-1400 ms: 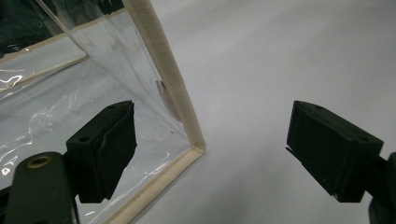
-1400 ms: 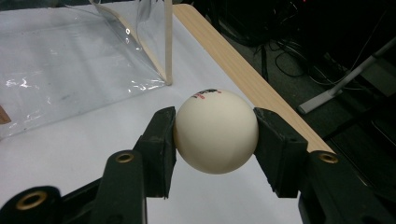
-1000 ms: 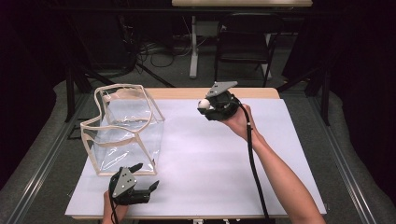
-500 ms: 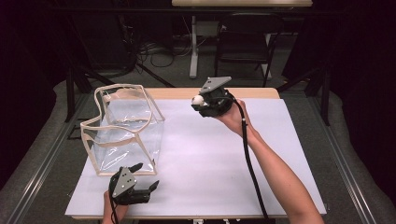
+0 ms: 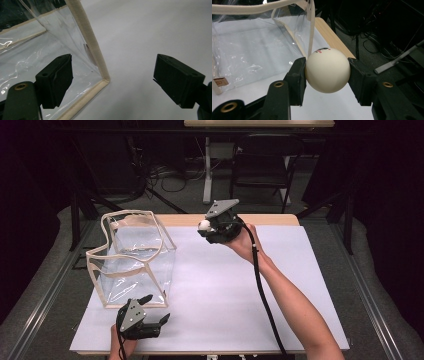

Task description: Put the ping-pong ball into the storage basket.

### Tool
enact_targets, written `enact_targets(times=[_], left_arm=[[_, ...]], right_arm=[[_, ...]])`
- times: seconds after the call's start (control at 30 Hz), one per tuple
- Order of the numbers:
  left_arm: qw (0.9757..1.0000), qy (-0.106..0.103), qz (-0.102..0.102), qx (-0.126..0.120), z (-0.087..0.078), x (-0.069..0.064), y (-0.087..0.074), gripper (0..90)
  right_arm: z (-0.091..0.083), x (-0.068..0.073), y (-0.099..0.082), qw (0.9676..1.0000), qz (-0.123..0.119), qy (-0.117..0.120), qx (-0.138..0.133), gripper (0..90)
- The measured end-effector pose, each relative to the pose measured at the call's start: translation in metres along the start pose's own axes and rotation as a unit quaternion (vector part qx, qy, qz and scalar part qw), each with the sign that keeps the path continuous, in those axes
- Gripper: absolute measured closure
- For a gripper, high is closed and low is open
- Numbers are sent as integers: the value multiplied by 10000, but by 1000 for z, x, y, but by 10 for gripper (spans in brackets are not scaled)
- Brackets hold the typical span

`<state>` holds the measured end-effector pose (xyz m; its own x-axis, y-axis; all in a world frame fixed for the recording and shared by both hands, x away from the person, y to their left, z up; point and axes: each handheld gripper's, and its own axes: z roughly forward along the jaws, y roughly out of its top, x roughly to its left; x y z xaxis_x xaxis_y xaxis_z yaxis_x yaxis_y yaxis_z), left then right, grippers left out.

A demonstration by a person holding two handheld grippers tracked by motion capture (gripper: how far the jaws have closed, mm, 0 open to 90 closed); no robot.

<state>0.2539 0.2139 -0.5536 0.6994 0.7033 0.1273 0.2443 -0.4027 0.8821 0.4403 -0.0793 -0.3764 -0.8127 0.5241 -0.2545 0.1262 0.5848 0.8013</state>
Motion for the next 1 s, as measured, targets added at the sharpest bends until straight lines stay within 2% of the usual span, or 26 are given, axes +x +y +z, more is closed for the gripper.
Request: enact_targets(times=[1.0], left_arm=[[10000,5,8,6,0,0,0,162]], right_arm=[[14,9,29,9998,-175,122,-57,514]])
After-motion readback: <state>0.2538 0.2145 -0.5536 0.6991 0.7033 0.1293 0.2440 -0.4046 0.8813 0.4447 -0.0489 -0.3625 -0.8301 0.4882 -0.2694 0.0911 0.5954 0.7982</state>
